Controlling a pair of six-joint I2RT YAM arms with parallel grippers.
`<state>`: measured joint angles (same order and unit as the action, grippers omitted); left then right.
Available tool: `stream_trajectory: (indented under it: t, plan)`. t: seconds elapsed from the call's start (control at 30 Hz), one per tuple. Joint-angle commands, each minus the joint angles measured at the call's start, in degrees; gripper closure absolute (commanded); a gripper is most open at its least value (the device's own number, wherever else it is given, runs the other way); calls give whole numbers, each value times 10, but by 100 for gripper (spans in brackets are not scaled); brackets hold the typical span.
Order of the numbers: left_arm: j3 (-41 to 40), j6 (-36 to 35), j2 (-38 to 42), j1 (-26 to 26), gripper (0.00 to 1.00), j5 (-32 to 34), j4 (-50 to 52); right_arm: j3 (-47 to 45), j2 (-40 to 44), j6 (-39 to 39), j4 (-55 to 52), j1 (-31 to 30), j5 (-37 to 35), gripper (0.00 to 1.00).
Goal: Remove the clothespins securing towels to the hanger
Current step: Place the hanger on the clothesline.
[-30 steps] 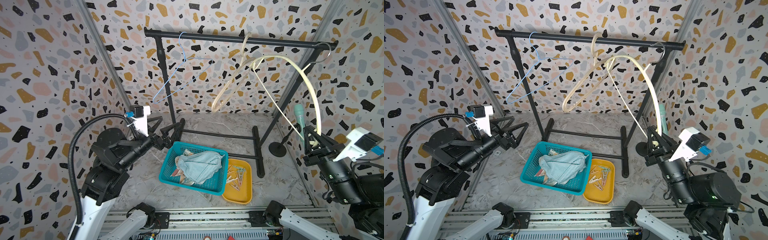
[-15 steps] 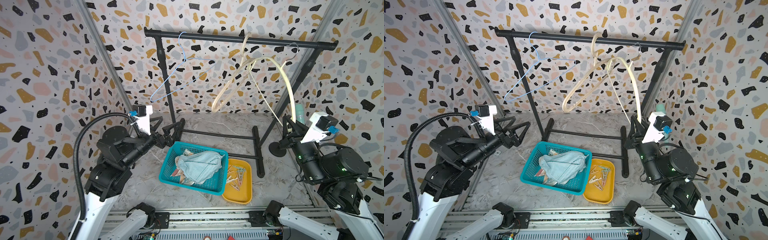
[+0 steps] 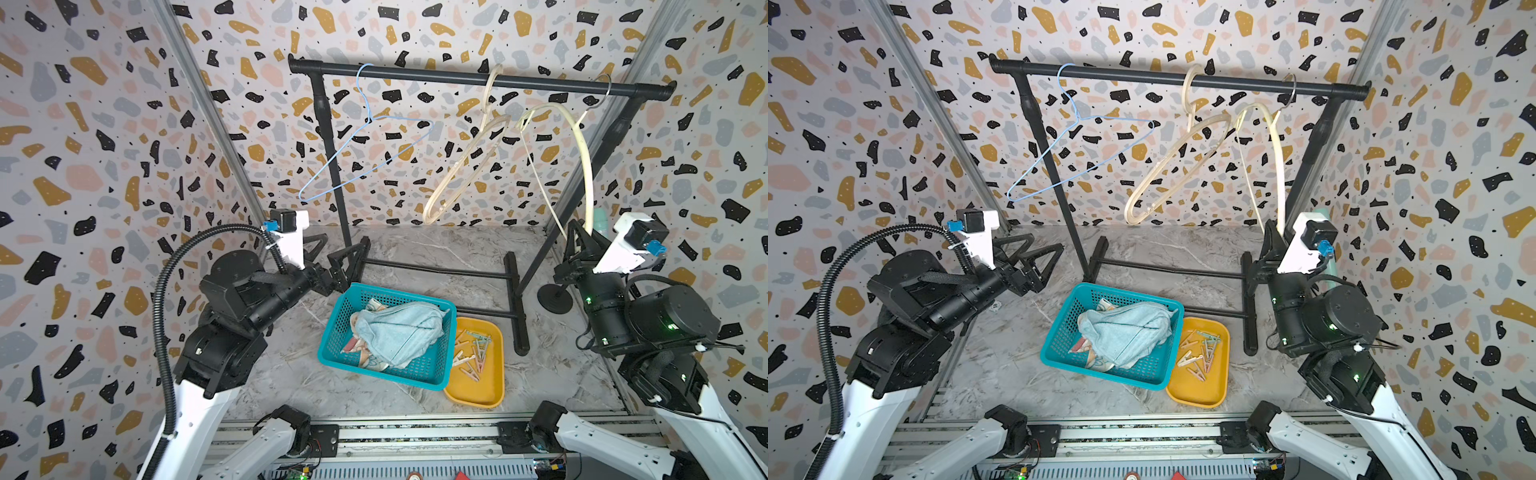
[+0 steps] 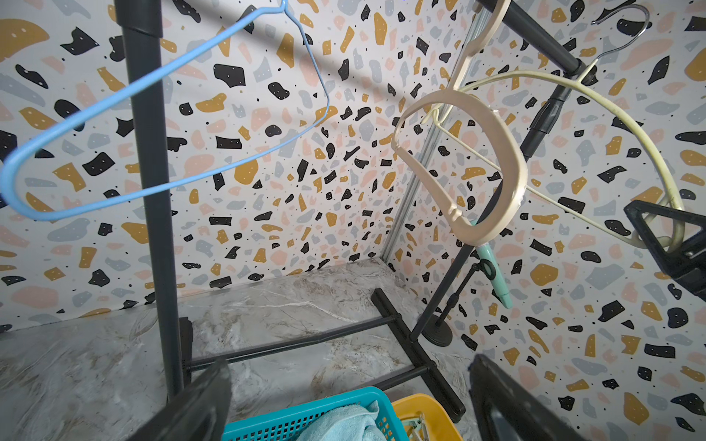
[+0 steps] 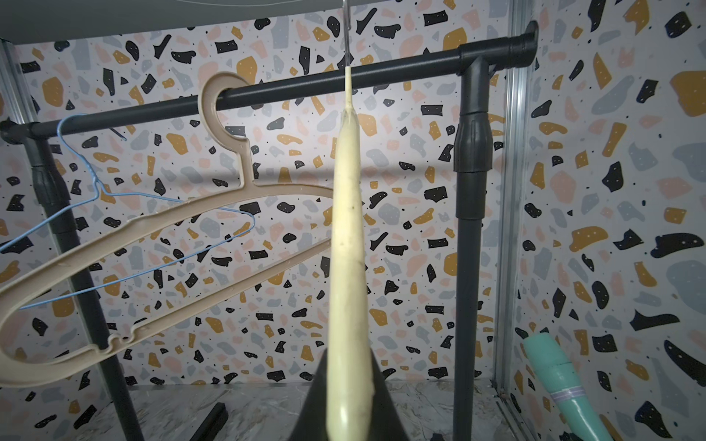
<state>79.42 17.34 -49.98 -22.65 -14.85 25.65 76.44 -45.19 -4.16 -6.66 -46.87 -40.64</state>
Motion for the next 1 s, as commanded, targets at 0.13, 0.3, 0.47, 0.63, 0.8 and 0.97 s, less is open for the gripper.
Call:
stream_trajectory:
  t: [0.13, 0.3, 0.47, 0.63, 0.8, 0.97]
  plan:
    - [-4, -11, 1, 2, 3, 1, -21, 40, -35, -26, 51, 2, -39, 100]
    - [-6, -12, -1, 2, 3, -1, -23, 58, -59, -26, 50, 2, -42, 100]
    - [-16, -6, -2, 2, 3, -8, -27, 70, -77, -20, 48, 5, -37, 100]
    - [-19, -6, -2, 2, 3, -7, -27, 82, -93, -10, 45, 21, -29, 100]
    - [-21, -4, -2, 2, 3, -7, -28, 91, -104, 11, 32, 50, -16, 100]
    - [-23, -6, -4, 2, 3, -7, -29, 97, -116, 31, 5, 77, -1, 100]
